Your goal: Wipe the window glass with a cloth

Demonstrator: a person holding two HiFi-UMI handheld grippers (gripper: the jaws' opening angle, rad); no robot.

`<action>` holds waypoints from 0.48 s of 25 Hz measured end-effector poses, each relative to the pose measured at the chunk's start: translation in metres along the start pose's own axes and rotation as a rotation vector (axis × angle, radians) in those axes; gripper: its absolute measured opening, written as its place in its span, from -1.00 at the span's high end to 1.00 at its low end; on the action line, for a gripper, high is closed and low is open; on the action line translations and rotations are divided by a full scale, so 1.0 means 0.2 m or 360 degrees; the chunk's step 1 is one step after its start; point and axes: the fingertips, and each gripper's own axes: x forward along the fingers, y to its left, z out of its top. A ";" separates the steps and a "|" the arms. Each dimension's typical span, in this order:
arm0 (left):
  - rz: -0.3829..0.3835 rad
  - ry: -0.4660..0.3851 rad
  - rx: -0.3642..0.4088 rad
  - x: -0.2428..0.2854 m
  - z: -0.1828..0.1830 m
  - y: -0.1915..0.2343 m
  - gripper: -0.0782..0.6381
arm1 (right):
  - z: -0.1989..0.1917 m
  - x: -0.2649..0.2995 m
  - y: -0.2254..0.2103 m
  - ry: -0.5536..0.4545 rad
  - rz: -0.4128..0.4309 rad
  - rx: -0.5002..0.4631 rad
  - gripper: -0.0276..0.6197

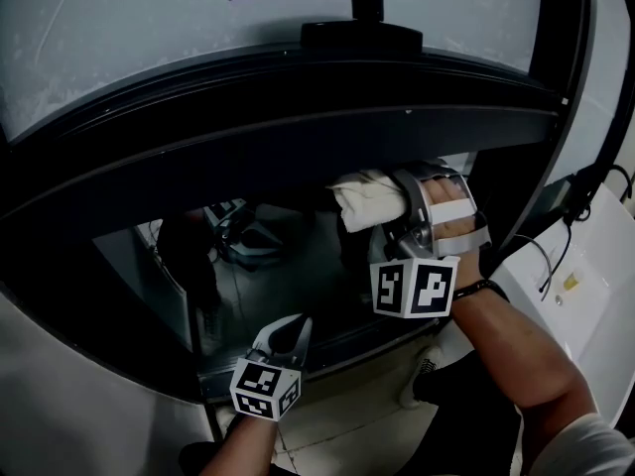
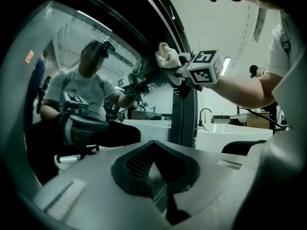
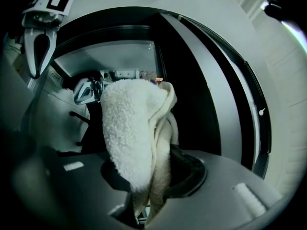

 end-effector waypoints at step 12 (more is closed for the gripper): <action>-0.0008 0.0012 0.0014 -0.02 -0.01 -0.02 0.73 | 0.00 0.00 0.02 0.0006 -0.0023 0.0009 0.58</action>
